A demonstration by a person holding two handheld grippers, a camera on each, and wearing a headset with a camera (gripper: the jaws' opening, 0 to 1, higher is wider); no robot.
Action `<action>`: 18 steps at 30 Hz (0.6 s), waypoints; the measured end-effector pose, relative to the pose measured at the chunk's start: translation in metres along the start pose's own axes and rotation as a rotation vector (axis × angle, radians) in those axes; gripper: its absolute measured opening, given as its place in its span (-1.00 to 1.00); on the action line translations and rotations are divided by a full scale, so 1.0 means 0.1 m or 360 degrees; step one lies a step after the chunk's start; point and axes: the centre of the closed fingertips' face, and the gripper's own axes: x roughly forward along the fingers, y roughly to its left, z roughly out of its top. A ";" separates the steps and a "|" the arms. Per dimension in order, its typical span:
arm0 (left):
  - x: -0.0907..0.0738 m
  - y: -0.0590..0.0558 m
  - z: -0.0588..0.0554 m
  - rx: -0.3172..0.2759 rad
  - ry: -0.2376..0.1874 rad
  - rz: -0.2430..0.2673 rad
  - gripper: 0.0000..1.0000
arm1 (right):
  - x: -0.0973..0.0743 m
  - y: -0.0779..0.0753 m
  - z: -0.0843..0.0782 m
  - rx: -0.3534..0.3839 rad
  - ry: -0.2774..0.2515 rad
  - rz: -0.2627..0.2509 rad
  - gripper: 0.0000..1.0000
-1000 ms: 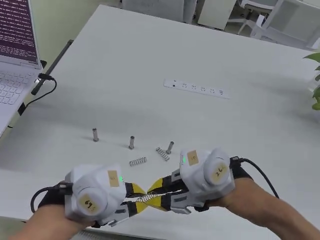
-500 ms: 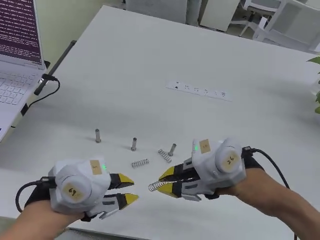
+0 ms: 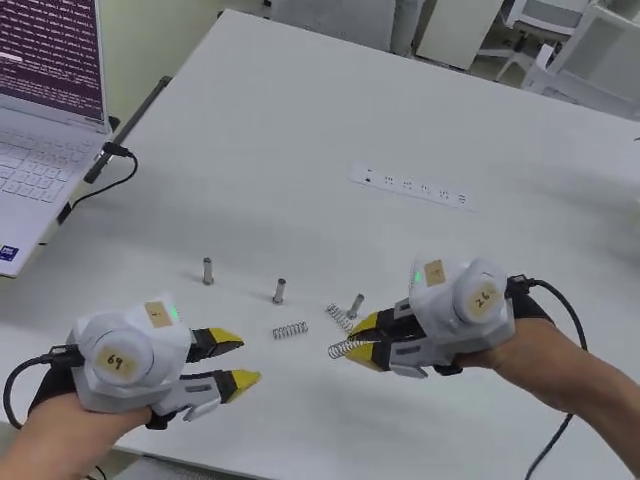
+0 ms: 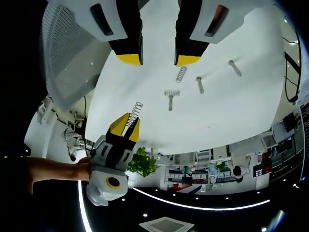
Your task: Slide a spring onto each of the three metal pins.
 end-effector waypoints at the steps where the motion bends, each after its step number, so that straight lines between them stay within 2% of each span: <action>1: -0.01 0.02 -0.02 -0.0012 -0.0002 0.0009 -0.60 | 0.00 -0.02 0.00 -0.0006 0.0007 -0.0001 -0.83; 10: -0.16 0.31 -0.17 -0.0154 -0.0029 0.0152 -0.52 | 0.12 -0.22 0.15 -0.0021 0.0030 -0.0001 -0.83; 15: -0.24 0.43 -0.22 -0.0186 -0.0031 0.0205 -0.46 | 0.20 -0.30 0.23 -0.0031 0.0041 0.0004 -0.83; 16: -0.27 0.49 -0.25 -0.0193 -0.0025 0.0238 -0.44 | 0.23 -0.34 0.28 -0.0038 0.0042 0.0006 -0.83; 18: -0.30 0.52 -0.29 -0.0206 -0.0017 0.0250 -0.40 | 0.27 -0.40 0.34 -0.0038 0.0042 0.0002 -0.83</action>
